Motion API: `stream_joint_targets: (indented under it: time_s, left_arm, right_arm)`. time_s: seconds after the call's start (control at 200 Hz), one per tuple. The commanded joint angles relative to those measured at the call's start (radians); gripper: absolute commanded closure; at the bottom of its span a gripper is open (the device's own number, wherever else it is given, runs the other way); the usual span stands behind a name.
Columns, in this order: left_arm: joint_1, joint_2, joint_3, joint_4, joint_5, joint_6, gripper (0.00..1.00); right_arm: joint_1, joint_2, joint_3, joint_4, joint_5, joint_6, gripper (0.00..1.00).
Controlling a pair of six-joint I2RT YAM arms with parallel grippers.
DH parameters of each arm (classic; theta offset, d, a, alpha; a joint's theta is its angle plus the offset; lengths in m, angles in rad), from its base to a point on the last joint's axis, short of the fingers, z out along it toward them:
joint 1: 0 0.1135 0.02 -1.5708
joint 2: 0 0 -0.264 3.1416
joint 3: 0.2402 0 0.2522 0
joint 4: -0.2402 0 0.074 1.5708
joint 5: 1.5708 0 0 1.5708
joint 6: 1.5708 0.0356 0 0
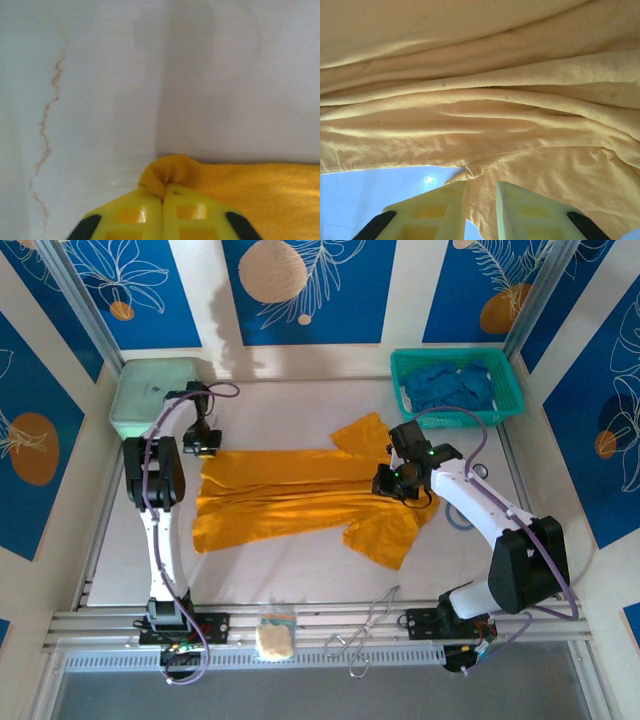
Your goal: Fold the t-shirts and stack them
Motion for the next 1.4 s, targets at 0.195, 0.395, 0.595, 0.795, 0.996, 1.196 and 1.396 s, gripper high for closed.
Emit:
stream_joint_targets:
  time_s: [0.195,0.395,0.595,0.795,0.996,1.196,1.396]
  left_arm:
    - [-0.077,-0.094,-0.112,0.024,-0.081,-0.028,1.00]
    - [-0.087,-0.202,-0.192,0.052,-0.115,-0.078,1.00]
    - [-0.088,-0.296,-0.260,0.078,-0.128,-0.110,1.00]
    - [-0.088,-0.371,-0.317,0.090,-0.128,-0.129,1.00]
    - [-0.090,-0.409,-0.364,0.120,-0.109,-0.136,1.00]
    - [-0.093,-0.439,-0.406,0.132,-0.122,-0.141,1.00]
    - [-0.096,-0.451,-0.437,0.135,-0.139,-0.135,1.00]
  right_arm:
    - [-0.131,0.289,0.300,-0.039,0.007,-0.152,0.64]
    - [-0.137,0.598,0.605,-0.101,0.101,-0.220,0.62]
    - [-0.140,0.857,0.888,-0.215,0.165,-0.240,0.65]
    - [-0.134,0.975,0.980,-0.290,0.167,-0.230,0.66]
    - [-0.114,0.975,0.924,-0.292,0.140,-0.214,0.85]
    - [-0.057,0.919,0.848,-0.275,0.113,-0.185,0.96]
    - [0.023,0.863,0.790,-0.275,0.093,-0.103,0.94]
